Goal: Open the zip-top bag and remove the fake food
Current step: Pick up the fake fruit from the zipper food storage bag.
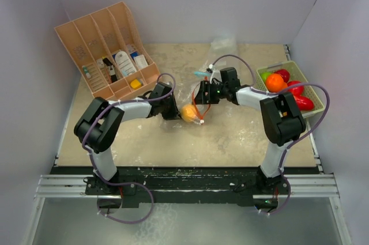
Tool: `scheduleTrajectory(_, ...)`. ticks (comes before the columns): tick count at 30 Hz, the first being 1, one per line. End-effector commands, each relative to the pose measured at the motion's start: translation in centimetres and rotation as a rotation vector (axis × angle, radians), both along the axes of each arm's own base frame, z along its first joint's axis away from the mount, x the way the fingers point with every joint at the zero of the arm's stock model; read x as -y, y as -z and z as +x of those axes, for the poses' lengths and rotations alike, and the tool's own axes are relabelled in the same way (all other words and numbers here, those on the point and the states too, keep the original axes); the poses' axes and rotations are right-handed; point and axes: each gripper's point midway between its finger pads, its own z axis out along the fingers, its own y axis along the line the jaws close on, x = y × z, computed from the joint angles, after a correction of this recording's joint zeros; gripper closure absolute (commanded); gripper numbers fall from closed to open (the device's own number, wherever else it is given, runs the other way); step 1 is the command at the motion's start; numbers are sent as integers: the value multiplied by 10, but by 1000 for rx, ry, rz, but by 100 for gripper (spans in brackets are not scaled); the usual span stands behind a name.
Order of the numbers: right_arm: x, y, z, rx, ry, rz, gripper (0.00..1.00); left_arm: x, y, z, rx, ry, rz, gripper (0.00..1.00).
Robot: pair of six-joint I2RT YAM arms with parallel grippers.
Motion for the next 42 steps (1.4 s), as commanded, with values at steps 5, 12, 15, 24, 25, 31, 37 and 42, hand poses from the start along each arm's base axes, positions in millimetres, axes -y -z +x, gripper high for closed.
scheduleTrajectory(5, -26, -20, -22, 61, -119, 6, 29, 3, 15, -6, -45, 9, 27, 100)
scheduleTrajectory(12, -49, -4, -63, 10, -238, 35, 29, 4, 16, -3, -53, 0, 33, 100)
scheduleTrajectory(15, -52, 4, -77, -8, -274, 18, 28, 5, 16, -1, -53, -6, 36, 100)
scheduleTrajectory(24, -28, 26, -119, -49, -331, -67, 28, -2, 19, -4, -68, -22, 54, 100)
scheduleTrajectory(25, -26, 26, -122, -46, -337, -82, 28, -2, 19, -3, -68, -25, 53, 100)
scheduleTrajectory(31, -12, 32, -142, -58, -344, -152, 23, -6, 23, -1, -79, -41, 47, 100)
scheduleTrajectory(37, -9, 42, -161, -107, -379, -165, 22, -10, 18, 4, -73, -57, 37, 100)
scheduleTrajectory(42, -12, 52, -180, -177, -450, -158, 23, -16, 15, 9, -70, -75, 30, 100)
